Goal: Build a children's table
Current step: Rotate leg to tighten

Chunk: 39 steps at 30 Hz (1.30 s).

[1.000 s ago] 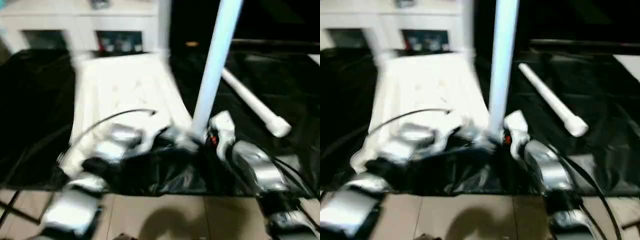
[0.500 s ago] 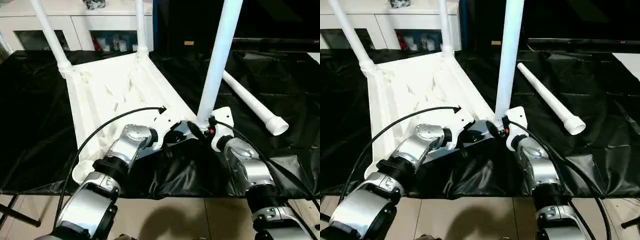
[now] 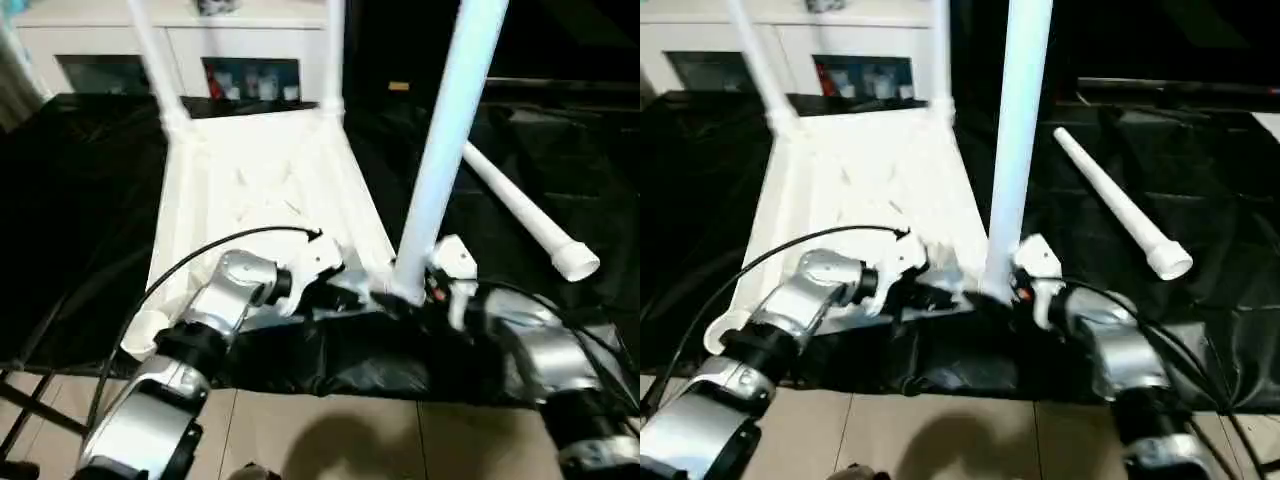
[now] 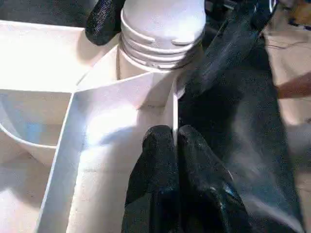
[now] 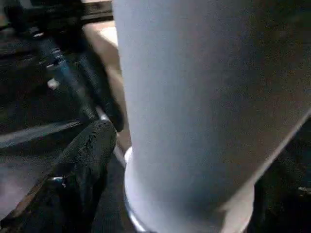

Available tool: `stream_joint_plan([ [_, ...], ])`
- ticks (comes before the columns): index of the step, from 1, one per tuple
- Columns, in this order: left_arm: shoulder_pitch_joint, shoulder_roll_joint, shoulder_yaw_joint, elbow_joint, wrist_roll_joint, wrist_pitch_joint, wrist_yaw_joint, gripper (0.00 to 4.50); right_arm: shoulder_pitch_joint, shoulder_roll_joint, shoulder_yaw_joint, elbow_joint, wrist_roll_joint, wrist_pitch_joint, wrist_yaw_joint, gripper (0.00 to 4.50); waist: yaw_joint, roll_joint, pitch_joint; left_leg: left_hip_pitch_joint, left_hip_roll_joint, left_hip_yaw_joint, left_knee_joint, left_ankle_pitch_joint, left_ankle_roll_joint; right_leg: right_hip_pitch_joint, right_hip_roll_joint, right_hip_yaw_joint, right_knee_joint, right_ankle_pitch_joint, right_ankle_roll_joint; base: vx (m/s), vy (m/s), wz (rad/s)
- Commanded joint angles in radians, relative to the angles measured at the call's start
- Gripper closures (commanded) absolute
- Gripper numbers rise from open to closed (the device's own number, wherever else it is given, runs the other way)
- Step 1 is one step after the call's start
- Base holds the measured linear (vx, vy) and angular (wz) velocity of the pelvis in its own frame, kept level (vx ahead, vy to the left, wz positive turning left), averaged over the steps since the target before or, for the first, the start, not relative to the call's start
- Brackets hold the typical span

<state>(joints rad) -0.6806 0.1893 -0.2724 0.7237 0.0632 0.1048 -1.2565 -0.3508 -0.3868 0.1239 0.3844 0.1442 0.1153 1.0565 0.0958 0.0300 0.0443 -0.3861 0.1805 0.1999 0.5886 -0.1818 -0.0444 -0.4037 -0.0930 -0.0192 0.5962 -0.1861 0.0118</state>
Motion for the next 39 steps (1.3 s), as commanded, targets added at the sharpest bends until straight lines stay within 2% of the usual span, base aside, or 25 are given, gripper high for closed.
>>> stream_joint_plan([
  [1, -0.014, -0.029, -0.023, -0.032, -0.047, -0.026, -0.048, 4.50, 0.010, 0.018, 0.073, -0.050, 0.020, 0.016, 0.076, 0.90, 0.000, -0.017, -0.060, 0.019, 0.050, -0.016, -0.067, -0.174, 0.110, 0.042, -0.046, 0.019, -0.059, -0.104, -0.268, 0.000, 0.000, 0.00],
  [5, -0.017, -0.010, -0.021, -0.033, -0.051, -0.020, -0.075, 4.50, 0.012, 0.011, 0.080, -0.055, 0.013, 0.013, 0.091, 1.30, 0.000, -0.016, -0.061, 0.021, 0.050, -0.016, -0.068, -0.178, 0.099, 0.041, -0.047, 0.019, -0.058, -0.114, -0.270, 0.000, 0.000, 0.00],
  [8, -0.018, 0.002, -0.020, -0.030, -0.050, -0.020, -0.096, 4.50, 0.017, 0.006, 0.086, -0.063, 0.014, 0.017, 0.100, 1.40, 0.001, -0.014, -0.062, 0.020, 0.049, -0.017, -0.067, -0.171, 0.096, 0.042, -0.047, 0.019, -0.057, -0.105, -0.272, 0.000, 0.000, 0.00],
  [9, -0.018, 0.004, -0.020, -0.029, -0.050, -0.019, -0.099, 4.50, 0.019, 0.007, 0.088, -0.068, 0.015, 0.020, 0.101, 1.62, 0.001, -0.016, -0.062, 0.020, 0.049, -0.016, -0.067, -0.164, 0.098, 0.042, -0.046, 0.018, -0.055, -0.091, -0.272, 0.000, 0.000, 0.00],
  [13, -0.016, -0.005, -0.012, -0.025, -0.048, -0.018, -0.082, 4.50, 0.027, 0.018, 0.088, -0.077, 0.016, 0.035, 0.092, 1.72, 0.004, -0.016, -0.063, 0.020, 0.050, -0.016, -0.065, -0.156, 0.105, 0.042, -0.046, 0.018, -0.054, -0.076, -0.279, 0.000, 0.000, 0.00],
  [14, -0.023, -0.022, -0.004, -0.008, -0.037, -0.017, -0.024, 4.50, 0.024, 0.042, 0.079, -0.058, 0.003, 0.036, 0.040, 1.75, 0.003, -0.016, -0.062, 0.020, 0.049, -0.016, -0.065, -0.161, 0.103, 0.042, -0.046, 0.018, -0.054, -0.083, -0.278, 0.000, 0.000, 0.00],
  [15, -0.023, -0.022, -0.004, -0.008, -0.037, -0.017, -0.024, 4.50, 0.024, 0.042, 0.079, -0.058, 0.003, 0.036, 0.040, 1.76, 0.003, -0.016, -0.061, 0.020, 0.049, -0.016, -0.066, -0.164, 0.100, 0.041, -0.047, 0.018, -0.056, -0.091, -0.276, 0.000, 0.000, 0.00],
  [17, -0.036, -0.044, 0.008, 0.017, -0.026, -0.014, 0.046, 4.50, -0.001, 0.080, 0.061, 0.004, -0.040, 0.026, -0.077, 1.76, 0.000, -0.017, -0.059, 0.021, 0.048, -0.016, -0.068, -0.182, 0.088, 0.039, -0.048, 0.019, -0.060, -0.126, -0.269, 0.000, 0.000, 0.00],
  [18, -0.045, -0.059, 0.016, 0.031, -0.022, -0.008, 0.087, 4.50, -0.017, 0.100, 0.050, 0.043, -0.064, 0.018, -0.146, 1.77, -0.008, -0.017, -0.056, 0.020, 0.045, -0.017, -0.072, -0.208, 0.068, 0.035, -0.048, 0.019, -0.065, -0.179, -0.260, 0.000, 0.000, 0.00],
  [19, -0.054, -0.075, 0.022, 0.043, -0.019, -0.002, 0.124, 4.50, -0.037, 0.124, 0.035, 0.087, -0.087, 0.014, -0.233, 1.78, -0.018, -0.019, -0.054, 0.025, 0.044, -0.021, -0.078, -0.259, 0.031, 0.035, -0.051, 0.019, -0.075, -0.273, -0.238, 0.000, 0.000, 0.00],
  [21, -0.063, -0.091, 0.026, 0.054, -0.012, 0.005, 0.165, 4.50, -0.055, 0.147, 0.017, 0.123, -0.096, 0.025, -0.304, 1.78, -0.024, -0.019, -0.054, 0.022, 0.042, -0.024, -0.080, -0.267, 0.019, 0.038, -0.051, 0.019, -0.076, -0.297, -0.222, 0.000, 0.000, 0.00],
  [24, -0.113, -0.171, 0.050, 0.117, 0.026, 0.048, 0.409, 4.50, -0.107, 0.238, -0.035, 0.210, -0.098, 0.065, -0.506, 1.78, -0.043, -0.020, -0.056, 0.025, 0.040, -0.025, -0.080, -0.286, 0.006, 0.035, -0.047, 0.019, -0.080, -0.301, -0.211, 0.000, 0.000, 0.00],
  [26, -0.130, -0.215, 0.064, 0.127, 0.019, 0.065, 0.479, 4.50, -0.121, 0.277, -0.035, 0.228, -0.116, 0.076, -0.587, 1.78, -0.043, -0.020, -0.057, 0.020, 0.038, -0.023, -0.078, -0.251, 0.022, 0.038, -0.047, 0.021, -0.081, -0.264, -0.211, 0.000, 0.000, 0.00],
  [29, -0.130, -0.232, 0.060, 0.123, 0.020, 0.061, 0.487, 4.50, -0.120, 0.295, -0.031, 0.224, -0.115, 0.069, -0.589, 1.78, -0.041, -0.022, -0.060, 0.018, 0.036, -0.021, -0.072, -0.216, 0.050, 0.039, -0.045, 0.020, -0.076, -0.202, -0.217, 0.000, 0.000, 0.00],
  [30, -0.130, -0.241, 0.058, 0.125, 0.022, 0.055, 0.488, 4.50, -0.121, 0.308, -0.032, 0.227, -0.116, 0.059, -0.589, 1.43, -0.041, -0.020, -0.061, 0.017, 0.036, -0.020, -0.071, -0.205, 0.062, 0.040, -0.045, 0.021, -0.076, -0.183, -0.221, 0.000, 0.000, 0.00],
  [32, -0.121, -0.249, 0.052, 0.120, 0.020, 0.042, 0.460, 4.50, -0.116, 0.316, -0.031, 0.218, -0.104, 0.037, -0.555, 1.08, -0.039, -0.019, -0.061, 0.015, 0.037, -0.020, -0.070, -0.187, 0.076, 0.042, -0.045, 0.019, -0.073, -0.156, -0.229, 0.000, 0.000, 0.00],
  [35, -0.104, -0.238, 0.034, 0.103, 0.017, 0.021, 0.403, 4.50, -0.102, 0.298, -0.018, 0.182, -0.086, 0.030, -0.494, 0.98, -0.039, -0.018, -0.061, 0.016, 0.039, -0.021, -0.071, -0.198, 0.082, 0.043, -0.044, 0.018, -0.073, -0.162, -0.233, 0.000, 0.000, 0.00],
  [37, -0.094, -0.218, 0.026, 0.089, 0.010, 0.003, 0.358, 4.50, -0.085, 0.258, 0.014, 0.148, -0.095, -0.001, -0.441, 0.65, -0.038, -0.018, -0.061, 0.018, 0.041, -0.021, -0.071, -0.202, 0.082, 0.043, -0.045, 0.018, -0.073, -0.160, -0.236, 0.000, 0.000, 0.00],
  [39, -0.084, -0.200, 0.019, 0.072, 0.000, -0.006, 0.310, 4.50, -0.069, 0.228, 0.027, 0.122, -0.089, -0.020, -0.384, 0.65, -0.035, -0.019, -0.061, 0.015, 0.041, -0.021, -0.070, -0.200, 0.091, 0.045, -0.046, 0.019, -0.072, -0.144, -0.237, 0.000, 0.000, 0.00],
])
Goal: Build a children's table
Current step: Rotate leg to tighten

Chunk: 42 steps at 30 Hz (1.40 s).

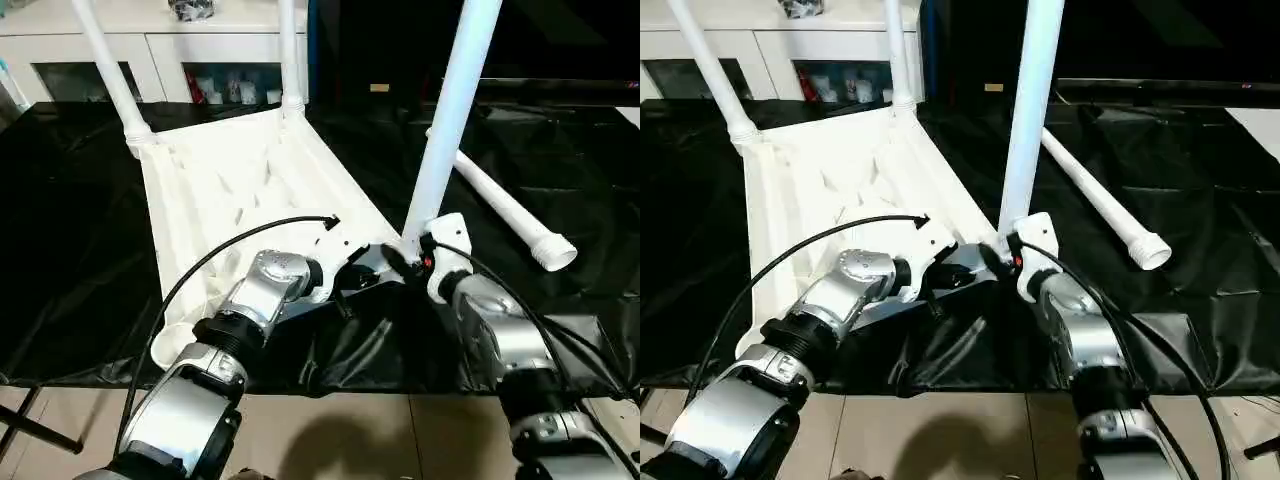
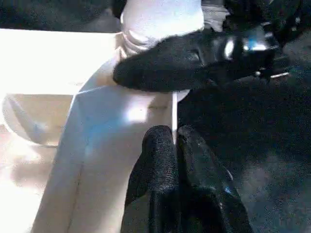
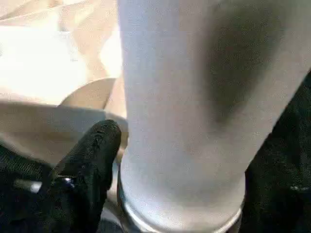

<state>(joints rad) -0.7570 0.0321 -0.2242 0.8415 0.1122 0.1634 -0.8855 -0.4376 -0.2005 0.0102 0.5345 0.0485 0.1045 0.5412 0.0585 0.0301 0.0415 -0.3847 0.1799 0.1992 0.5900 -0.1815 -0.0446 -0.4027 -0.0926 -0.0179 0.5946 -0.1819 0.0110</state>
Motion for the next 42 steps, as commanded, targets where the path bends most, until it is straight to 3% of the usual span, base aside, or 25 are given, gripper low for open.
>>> stream_joint_plan([
  [1, 0.001, -0.028, -0.034, -0.062, -0.058, -0.074, -0.103, 4.50, 0.029, 0.018, 0.147, -0.046, 0.014, -0.019, 0.179, 0.65, 0.003, -0.020, -0.057, 0.014, 0.042, -0.020, -0.072, -0.204, 0.096, 0.044, -0.046, 0.018, -0.071, -0.153, -0.237, 0.000, 0.000, 0.00],
  [8, 0.024, 0.027, -0.049, -0.109, -0.084, -0.070, -0.241, 4.50, 0.064, -0.059, 0.160, -0.107, 0.059, -0.027, 0.356, 0.65, 0.008, -0.017, -0.059, 0.017, 0.046, -0.018, -0.070, -0.192, 0.110, 0.043, -0.046, 0.017, -0.065, -0.119, -0.266, 0.000, 0.000, 0.00],
  [10, 0.030, 0.059, -0.054, -0.115, -0.088, -0.065, -0.304, 4.50, 0.082, -0.102, 0.165, -0.151, 0.096, 0.000, 0.452, 0.65, 0.015, -0.018, -0.057, 0.016, 0.047, -0.017, -0.070, -0.193, 0.116, 0.046, -0.044, 0.016, -0.064, -0.119, -0.267, 0.000, 0.000, 0.00],
  [13, 0.027, 0.097, -0.050, -0.106, -0.093, -0.064, -0.372, 4.50, 0.105, -0.156, 0.174, -0.210, 0.132, 0.042, 0.565, 0.65, 0.029, -0.015, -0.057, 0.019, 0.052, -0.014, -0.068, -0.193, 0.119, 0.041, -0.045, 0.017, -0.061, -0.119, -0.274, 0.000, 0.000, 0.00],
  [19, 0.021, 0.125, -0.051, -0.101, -0.095, -0.062, -0.426, 4.50, 0.121, -0.190, 0.189, -0.245, 0.149, 0.076, 0.633, 1.02, 0.040, -0.014, -0.057, 0.020, 0.052, -0.016, -0.072, -0.199, 0.090, 0.039, -0.048, 0.018, -0.061, -0.137, -0.268, 0.000, 0.000, 0.00],
  [20, 0.021, 0.128, -0.051, -0.101, -0.098, -0.060, -0.433, 4.50, 0.126, -0.192, 0.193, -0.251, 0.149, 0.079, 0.638, 1.26, 0.040, -0.013, -0.058, 0.020, 0.051, -0.016, -0.071, -0.197, 0.089, 0.039, -0.048, 0.017, -0.060, -0.126, -0.269, 0.000, 0.000, 0.00],
  [25, 0.024, 0.129, -0.049, -0.103, -0.100, -0.058, -0.445, 4.50, 0.138, -0.194, 0.200, -0.270, 0.153, 0.094, 0.648, 1.54, 0.045, -0.014, -0.059, 0.019, 0.051, -0.016, -0.069, -0.180, 0.095, 0.041, -0.049, 0.017, -0.058, -0.105, -0.271, 0.000, 0.000, 0.00],
  [30, 0.017, 0.096, -0.032, -0.078, -0.077, -0.067, -0.337, 4.50, 0.110, -0.132, 0.165, -0.189, 0.096, 0.058, 0.488, 1.76, 0.045, -0.018, -0.056, 0.018, 0.050, -0.017, -0.073, -0.206, 0.079, 0.039, -0.050, 0.017, -0.064, -0.165, -0.257, 0.000, 0.000, 0.00],
  [31, 0.017, 0.096, -0.032, -0.078, -0.077, -0.067, -0.337, 4.50, 0.110, -0.132, 0.165, -0.189, 0.096, 0.058, 0.488, 1.78, 0.039, -0.017, -0.054, 0.019, 0.048, -0.018, -0.076, -0.228, 0.065, 0.036, -0.052, 0.018, -0.069, -0.204, -0.249, 0.000, 0.000, 0.00],
  [34, -0.014, 0.042, -0.010, -0.037, -0.053, -0.049, -0.179, 4.50, 0.045, -0.053, 0.125, -0.049, 0.012, 0.053, 0.222, 1.80, 0.024, -0.017, -0.051, 0.022, 0.047, -0.021, -0.080, -0.265, 0.037, 0.032, -0.052, 0.018, -0.075, -0.277, -0.234, 0.000, 0.000, 0.00],
  [35, -0.027, 0.019, -0.001, -0.024, -0.047, -0.036, -0.122, 4.50, 0.024, -0.025, 0.110, -0.010, -0.002, 0.059, 0.138, 1.80, 0.009, -0.018, -0.050, 0.020, 0.043, -0.027, -0.087, -0.303, 0.003, 0.035, -0.052, 0.014, -0.081, -0.360, -0.204, 0.000, 0.000, 0.00],
  [37, -0.042, -0.014, 0.010, -0.009, -0.041, -0.021, -0.047, 4.50, -0.006, 0.020, 0.077, 0.037, -0.010, 0.088, 0.004, 1.81, -0.006, -0.019, -0.051, 0.020, 0.041, -0.027, -0.086, -0.297, -0.008, 0.032, -0.049, 0.016, -0.082, -0.340, -0.200, 0.000, 0.000, 0.00],
  [38, -0.045, -0.025, 0.014, -0.006, -0.041, -0.018, -0.025, 4.50, -0.016, 0.037, 0.062, 0.049, -0.009, 0.106, -0.049, 1.81, -0.011, -0.023, -0.052, 0.015, 0.039, -0.027, -0.085, -0.284, 0.003, 0.037, -0.049, 0.017, -0.082, -0.320, -0.195, 0.000, 0.000, 0.00],
  [40, -0.057, -0.060, 0.026, 0.014, -0.043, -0.025, 0.043, 4.50, -0.036, 0.091, 0.037, 0.073, 0.000, 0.126, -0.140, 1.81, -0.017, -0.021, -0.053, 0.015, 0.038, -0.025, -0.083, -0.271, 0.013, 0.033, -0.047, 0.019, -0.081, -0.290, -0.201, 0.000, 0.000, 0.00],
  [42, -0.060, -0.084, 0.026, 0.030, -0.045, -0.041, 0.078, 4.50, -0.039, 0.131, 0.057, 0.074, -0.015, 0.079, -0.138, 1.81, -0.015, -0.018, -0.057, 0.018, 0.036, -0.020, -0.076, -0.247, 0.037, 0.033, -0.047, 0.020, -0.082, -0.248, -0.209, 0.000, 0.000, 0.00],
])
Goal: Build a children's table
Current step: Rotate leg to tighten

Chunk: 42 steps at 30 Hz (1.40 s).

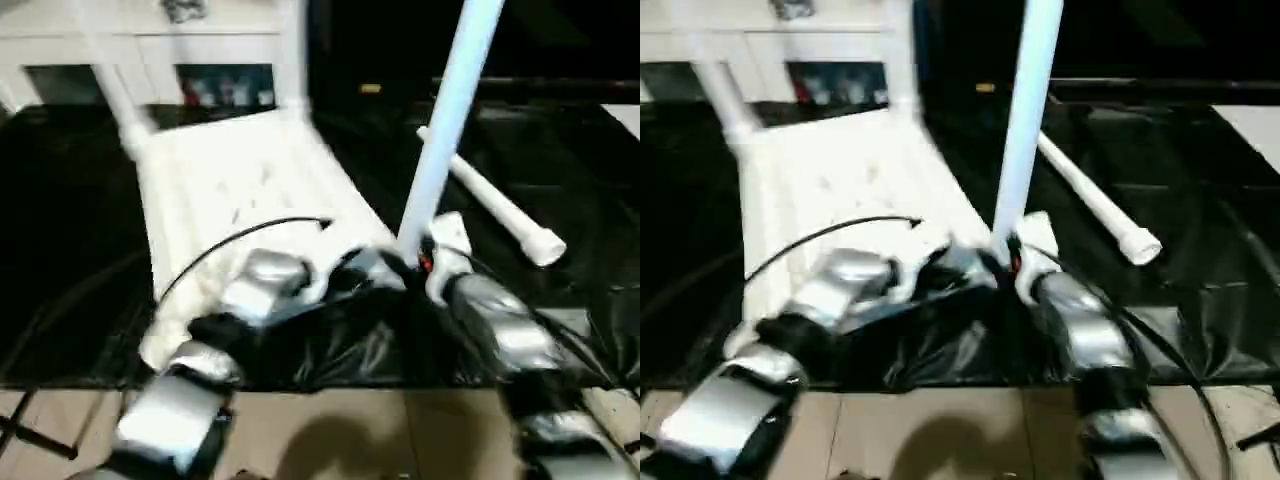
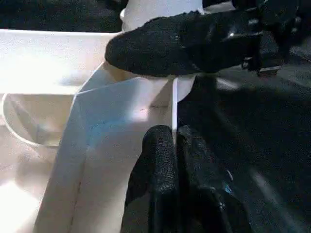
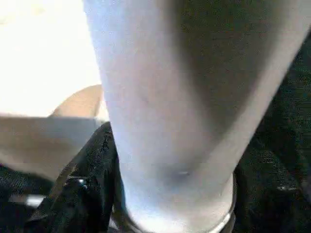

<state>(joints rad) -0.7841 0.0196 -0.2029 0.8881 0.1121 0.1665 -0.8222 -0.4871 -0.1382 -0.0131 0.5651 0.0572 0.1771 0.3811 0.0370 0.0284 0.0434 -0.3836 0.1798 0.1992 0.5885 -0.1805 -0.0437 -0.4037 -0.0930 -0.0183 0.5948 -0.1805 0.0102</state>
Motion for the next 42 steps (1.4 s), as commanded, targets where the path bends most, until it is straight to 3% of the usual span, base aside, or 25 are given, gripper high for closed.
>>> stream_joint_plan([
  [1, -0.033, -0.071, 0.005, -0.017, -0.045, -0.044, 0.015, 4.50, 0.010, 0.069, 0.080, 0.044, -0.024, 0.007, 0.022, 1.81, 0.007, -0.017, -0.059, 0.013, 0.036, -0.021, -0.074, -0.229, 0.047, 0.037, -0.046, 0.019, -0.079, -0.219, -0.215, 0.000, 0.000, 0.00],
  [2, -0.031, -0.073, 0.002, -0.018, -0.045, -0.046, 0.011, 4.50, 0.012, 0.073, 0.085, 0.040, -0.022, -0.004, 0.041, 1.81, 0.006, -0.015, -0.059, 0.010, 0.036, -0.021, -0.074, -0.219, 0.053, 0.041, -0.045, 0.018, -0.076, -0.203, -0.217, 0.000, 0.000, 0.00],
  [3, -0.031, -0.075, 0.002, -0.016, -0.041, -0.048, 0.009, 4.50, 0.011, 0.078, 0.088, 0.041, -0.023, -0.017, 0.053, 1.25, 0.007, -0.014, -0.061, 0.010, 0.036, -0.021, -0.072, -0.201, 0.065, 0.042, -0.045, 0.018, -0.073, -0.170, -0.224, 0.000, 0.000, 0.00],
  [4, -0.027, -0.074, -0.002, -0.021, -0.040, -0.052, -0.007, 4.50, 0.013, 0.078, 0.088, 0.033, -0.013, -0.015, 0.078, 1.11, 0.007, -0.014, -0.061, 0.010, 0.037, -0.021, -0.072, -0.197, 0.070, 0.042, -0.045, 0.017, -0.073, -0.161, -0.228, 0.000, 0.000, 0.00],
  [11, 0.001, -0.034, -0.027, -0.066, -0.057, -0.088, -0.135, 4.50, 0.049, -0.006, 0.119, -0.041, 0.007, -0.060, 0.226, 0.67, 0.009, -0.013, -0.059, 0.012, 0.041, -0.021, -0.073, -0.228, 0.080, 0.044, -0.045, 0.017, -0.074, -0.180, -0.236, 0.000, 0.000, 0.00],
  [18, 0.031, 0.045, -0.041, -0.118, -0.084, -0.087, -0.317, 4.50, 0.135, -0.156, 0.160, -0.188, 0.086, -0.067, 0.561, 0.67, 0.030, -0.016, -0.060, 0.014, 0.046, -0.015, -0.065, -0.176, 0.130, 0.045, -0.044, 0.016, -0.063, -0.079, -0.275, 0.000, 0.000, 0.00],
  [23, 0.032, 0.082, -0.041, -0.108, -0.090, -0.090, -0.384, 4.50, 0.165, -0.216, 0.183, -0.250, 0.127, -0.027, 0.687, 0.67, 0.052, -0.014, -0.057, 0.020, 0.052, -0.014, -0.070, -0.213, 0.103, 0.040, -0.046, 0.017, -0.067, -0.166, -0.265, 0.000, 0.000, 0.00],
  [27, 0.036, 0.107, -0.044, -0.113, -0.090, -0.087, -0.424, 4.50, 0.182, -0.249, 0.210, -0.294, 0.146, 0.009, 0.759, 0.82, 0.059, -0.015, -0.058, 0.018, 0.051, -0.016, -0.070, -0.201, 0.095, 0.041, -0.048, 0.017, -0.065, -0.155, -0.261, 0.000, 0.000, 0.00],
  [38, 0.038, 0.113, -0.041, -0.111, -0.084, -0.089, -0.436, 4.50, 0.192, -0.233, 0.209, -0.293, 0.140, 0.026, 0.749, 1.69, 0.065, -0.014, -0.059, 0.018, 0.051, -0.016, -0.070, -0.195, 0.085, 0.040, -0.049, 0.017, -0.064, -0.151, -0.257, 0.000, 0.000, 0.00],
  [40, 0.037, 0.106, -0.037, -0.109, -0.080, -0.088, -0.410, 4.50, 0.185, -0.217, 0.198, -0.275, 0.126, 0.027, 0.705, 1.72, 0.064, -0.014, -0.059, 0.017, 0.050, -0.016, -0.070, -0.194, 0.084, 0.040, -0.050, 0.017, -0.064, -0.151, -0.258, 0.000, 0.000, 0.00],
  [41, 0.025, 0.080, -0.020, -0.092, -0.066, -0.079, -0.316, 4.50, 0.155, -0.163, 0.164, -0.210, 0.083, 0.029, 0.550, 1.72, 0.056, -0.013, -0.057, 0.018, 0.049, -0.016, -0.073, -0.212, 0.071, 0.034, -0.049, 0.017, -0.066, -0.174, -0.256, 0.000, 0.000, 0.00],
  [42, 0.023, 0.076, -0.017, -0.088, -0.062, -0.077, -0.297, 4.50, 0.150, -0.154, 0.158, -0.199, 0.075, 0.027, 0.525, 1.77, 0.052, -0.013, -0.056, 0.018, 0.047, -0.018, -0.074, -0.229, 0.061, 0.034, -0.051, 0.016, -0.069, -0.200, -0.253, 0.000, 0.000, 0.00],
])
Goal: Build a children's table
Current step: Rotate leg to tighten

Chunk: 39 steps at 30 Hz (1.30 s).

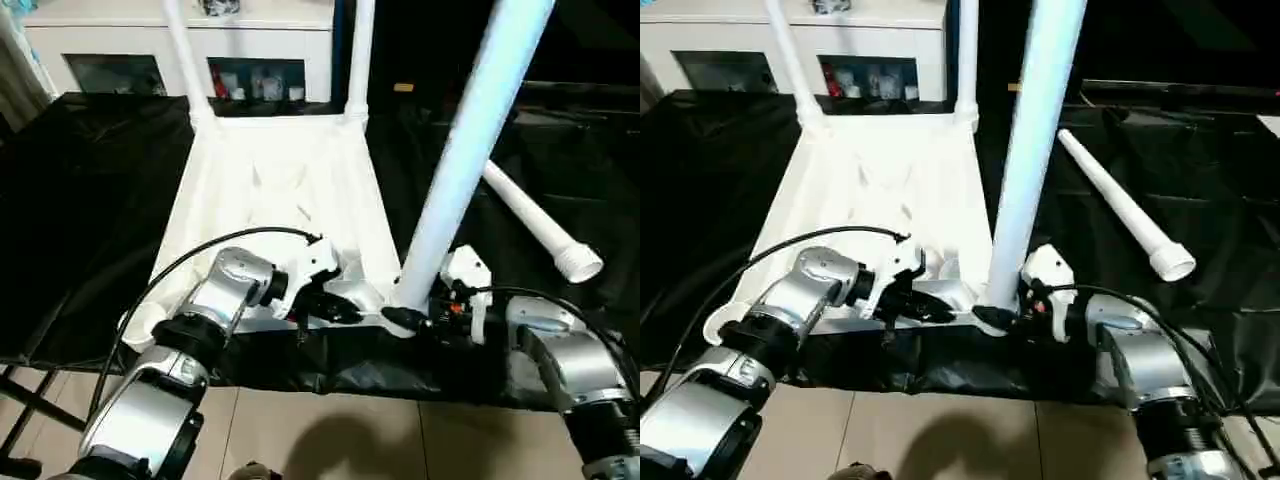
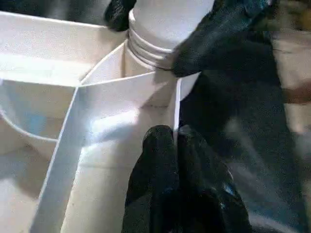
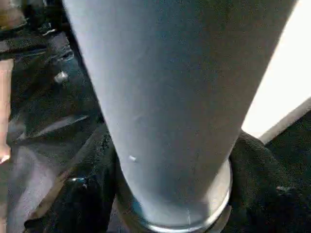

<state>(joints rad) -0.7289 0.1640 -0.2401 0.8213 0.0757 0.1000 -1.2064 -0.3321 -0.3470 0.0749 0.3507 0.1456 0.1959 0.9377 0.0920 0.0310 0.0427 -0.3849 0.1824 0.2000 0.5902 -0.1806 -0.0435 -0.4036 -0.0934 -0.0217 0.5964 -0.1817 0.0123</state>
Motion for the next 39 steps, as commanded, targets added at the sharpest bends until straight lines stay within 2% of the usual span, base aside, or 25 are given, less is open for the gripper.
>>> stream_joint_plan([
  [1, -0.041, -0.083, 0.032, -0.009, -0.018, -0.002, 0.145, 4.50, -0.023, 0.083, 0.054, 0.052, -0.037, 0.008, -0.112, 1.80, -0.010, -0.017, -0.054, 0.020, 0.042, -0.021, -0.079, -0.254, 0.043, 0.036, -0.050, 0.019, -0.076, -0.255, -0.240, 0.000, 0.000, 0.00],
  [2, -0.054, -0.111, 0.053, 0.007, -0.010, 0.019, 0.247, 4.50, -0.055, 0.138, 0.030, 0.110, -0.063, 0.016, -0.245, 1.82, -0.018, -0.018, -0.052, 0.019, 0.042, -0.023, -0.082, -0.269, 0.028, 0.036, -0.050, 0.019, -0.079, -0.291, -0.226, 0.000, 0.000, 0.00],
  [3, -0.056, -0.118, 0.059, 0.010, -0.008, 0.026, 0.272, 4.50, -0.063, 0.152, 0.024, 0.123, -0.067, 0.018, -0.275, 1.82, -0.022, -0.017, -0.053, 0.020, 0.041, -0.023, -0.082, -0.274, 0.020, 0.034, -0.050, 0.019, -0.080, -0.305, -0.222, 0.000, 0.000, 0.00],
  [4, -0.059, -0.126, 0.064, 0.013, -0.005, 0.034, 0.302, 4.50, -0.072, 0.171, 0.019, 0.138, -0.072, 0.023, -0.314, 1.82, -0.033, -0.017, -0.053, 0.019, 0.039, -0.026, -0.085, -0.285, 0.007, 0.035, -0.049, 0.018, -0.082, -0.330, -0.209, 0.000, 0.000, 0.00],
  [5, -0.060, -0.129, 0.065, 0.014, -0.003, 0.038, 0.313, 4.50, -0.076, 0.179, 0.017, 0.144, -0.075, 0.025, -0.330, 1.83, -0.038, -0.017, -0.054, 0.017, 0.039, -0.027, -0.085, -0.279, 0.007, 0.036, -0.048, 0.019, -0.083, -0.321, -0.202, 0.000, 0.000, 0.00],
  [6, -0.061, -0.137, 0.069, 0.013, 0.003, 0.044, 0.350, 4.50, -0.086, 0.197, 0.013, 0.161, -0.084, 0.029, -0.373, 1.83, -0.040, -0.021, -0.054, 0.017, 0.039, -0.025, -0.084, -0.278, 0.009, 0.034, -0.048, 0.019, -0.085, -0.311, -0.202, 0.000, 0.000, 0.00],
  [8, -0.061, -0.147, 0.074, 0.011, 0.011, 0.053, 0.397, 4.50, -0.095, 0.218, 0.017, 0.176, -0.092, 0.029, -0.404, 1.83, -0.043, -0.019, -0.055, 0.018, 0.037, -0.023, -0.081, -0.269, 0.024, 0.034, -0.047, 0.021, -0.084, -0.283, -0.206, 0.000, 0.000, 0.00],
  [9, -0.059, -0.162, 0.079, 0.007, 0.017, 0.064, 0.447, 4.50, -0.098, 0.236, 0.040, 0.177, -0.101, 0.013, -0.392, 1.83, -0.044, -0.025, -0.056, 0.016, 0.037, -0.021, -0.079, -0.254, 0.037, 0.036, -0.045, 0.021, -0.083, -0.258, -0.208, 0.000, 0.000, 0.00],
  [11, -0.052, -0.174, 0.076, 0.000, 0.016, 0.070, 0.471, 4.50, -0.098, 0.249, 0.059, 0.180, -0.110, -0.009, -0.365, 1.83, -0.041, -0.023, -0.056, 0.015, 0.038, -0.020, -0.076, -0.227, 0.056, 0.037, -0.046, 0.021, -0.080, -0.223, -0.219, 0.000, 0.000, 0.00],
  [12, -0.049, -0.179, 0.074, -0.003, 0.016, 0.070, 0.474, 4.50, -0.101, 0.254, 0.061, 0.187, -0.115, -0.017, -0.362, 1.27, -0.041, -0.022, -0.057, 0.013, 0.038, -0.021, -0.076, -0.222, 0.059, 0.039, -0.047, 0.020, -0.078, -0.218, -0.221, 0.000, 0.000, 0.00],
  [13, -0.045, -0.182, 0.073, -0.008, 0.014, 0.071, 0.468, 4.50, -0.103, 0.257, 0.059, 0.189, -0.109, -0.017, -0.351, 1.13, -0.041, -0.023, -0.057, 0.013, 0.037, -0.020, -0.076, -0.217, 0.063, 0.039, -0.046, 0.020, -0.078, -0.212, -0.222, 0.000, 0.000, 0.00],
  [19, -0.021, -0.160, 0.062, -0.042, -0.006, 0.056, 0.385, 4.50, -0.113, 0.220, 0.058, 0.192, -0.099, -0.042, -0.310, 0.67, -0.043, -0.021, -0.057, 0.013, 0.039, -0.020, -0.075, -0.215, 0.077, 0.041, -0.046, 0.020, -0.076, -0.188, -0.233, 0.000, 0.000, 0.00],
  [24, -0.002, -0.101, 0.047, -0.074, -0.020, 0.039, 0.276, 4.50, -0.094, 0.148, 0.069, 0.148, -0.063, -0.096, -0.147, 0.67, -0.042, -0.025, -0.058, 0.011, 0.039, -0.019, -0.071, -0.197, 0.098, 0.045, -0.048, 0.020, -0.071, -0.160, -0.244, 0.000, 0.000, 0.00],
  [25, 0.006, -0.082, 0.043, -0.088, -0.025, 0.036, 0.242, 4.50, -0.084, 0.128, 0.076, 0.126, -0.051, -0.102, -0.091, 0.67, -0.039, -0.028, -0.059, 0.011, 0.041, -0.019, -0.069, -0.192, 0.110, 0.046, -0.048, 0.020, -0.070, -0.150, -0.249, 0.000, 0.000, 0.00],
  [26, 0.010, -0.070, 0.041, -0.096, -0.028, 0.034, 0.223, 4.50, -0.077, 0.117, 0.081, 0.113, -0.045, -0.104, -0.058, 0.67, -0.040, -0.026, -0.058, 0.011, 0.041, -0.018, -0.069, -0.184, 0.118, 0.044, -0.047, 0.020, -0.068, -0.141, -0.254, 0.000, 0.000, 0.00],
  [27, 0.019, -0.050, 0.037, -0.110, -0.032, 0.033, 0.188, 4.50, -0.067, 0.097, 0.092, 0.093, -0.036, -0.103, -0.004, 0.67, -0.037, -0.034, -0.057, 0.011, 0.042, -0.017, -0.069, -0.183, 0.123, 0.044, -0.047, 0.019, -0.068, -0.150, -0.254, 0.000, 0.000, 0.00],
  [29, 0.030, -0.017, 0.032, -0.126, -0.037, 0.026, 0.140, 4.50, -0.055, 0.070, 0.109, 0.072, -0.026, -0.102, 0.064, 0.67, -0.032, -0.037, -0.057, 0.014, 0.045, -0.017, -0.069, -0.174, 0.123, 0.042, -0.048, 0.019, -0.065, -0.156, -0.256, 0.000, 0.000, 0.00],
  [31, 0.031, -0.016, 0.032, -0.127, -0.037, 0.026, 0.138, 4.50, -0.055, 0.069, 0.110, 0.072, -0.025, -0.102, 0.067, 0.67, -0.032, -0.033, -0.056, 0.015, 0.048, -0.016, -0.070, -0.175, 0.117, 0.040, -0.047, 0.019, -0.065, -0.156, -0.261, 0.000, 0.000, 0.00],
  [32, 0.045, 0.019, 0.025, -0.153, -0.050, 0.027, 0.071, 4.50, -0.049, 0.050, 0.121, 0.061, -0.017, -0.103, 0.118, 0.67, -0.032, -0.045, -0.055, 0.015, 0.048, -0.015, -0.070, -0.177, 0.117, 0.039, -0.046, 0.019, -0.066, -0.159, -0.261, 0.000, 0.000, 0.00],
  [33, 0.056, 0.045, 0.020, -0.176, -0.058, 0.033, 0.023, 4.50, -0.050, 0.042, 0.127, 0.061, -0.012, -0.107, 0.147, 0.67, -0.027, -0.045, -0.055, 0.014, 0.048, -0.017, -0.071, -0.180, 0.115, 0.042, -0.049, 0.019, -0.062, -0.174, -0.260, 0.000, 0.000, 0.00],
  [34, 0.056, 0.045, 0.020, -0.176, -0.058, 0.033, 0.023, 4.50, -0.050, 0.042, 0.127, 0.061, -0.012, -0.107, 0.147, 0.67, -0.026, -0.041, -0.055, 0.017, 0.050, -0.017, -0.072, -0.182, 0.112, 0.040, -0.051, 0.020, -0.062, -0.179, -0.260, 0.000, 0.000, 0.00],
  [35, 0.064, 0.062, 0.016, -0.190, -0.062, 0.036, -0.005, 4.50, -0.051, 0.038, 0.131, 0.063, -0.011, -0.112, 0.162, 0.67, -0.028, -0.042, -0.054, 0.018, 0.052, -0.015, -0.073, -0.188, 0.101, 0.036, -0.048, 0.019, -0.061, -0.178, -0.264, 0.000, 0.000, 0.00],
  [37, 0.076, 0.090, 0.010, -0.211, -0.065, 0.046, -0.045, 4.50, -0.060, 0.038, 0.135, 0.080, -0.020, -0.131, 0.176, 0.67, -0.025, -0.049, -0.053, 0.022, 0.054, -0.014, -0.073, -0.188, 0.092, 0.033, -0.050, 0.019, -0.060, -0.167, -0.269, 0.000, 0.000, 0.00],
  [38, 0.080, 0.098, 0.007, -0.219, -0.067, 0.052, -0.059, 4.50, -0.064, 0.039, 0.137, 0.087, -0.023, -0.135, 0.178, 0.67, -0.025, -0.048, -0.053, 0.021, 0.054, -0.014, -0.073, -0.184, 0.090, 0.034, -0.050, 0.019, -0.058, -0.157, -0.272, 0.000, 0.000, 0.00],
  [39, 0.087, 0.108, 0.003, -0.231, -0.069, 0.057, -0.072, 4.50, -0.072, 0.043, 0.141, 0.098, -0.026, -0.138, 0.184, 0.67, -0.025, -0.057, -0.053, 0.019, 0.053, -0.012, -0.073, -0.172, 0.092, 0.035, -0.049, 0.019, -0.056, -0.140, -0.272, 0.000, 0.000, 0.00],
])
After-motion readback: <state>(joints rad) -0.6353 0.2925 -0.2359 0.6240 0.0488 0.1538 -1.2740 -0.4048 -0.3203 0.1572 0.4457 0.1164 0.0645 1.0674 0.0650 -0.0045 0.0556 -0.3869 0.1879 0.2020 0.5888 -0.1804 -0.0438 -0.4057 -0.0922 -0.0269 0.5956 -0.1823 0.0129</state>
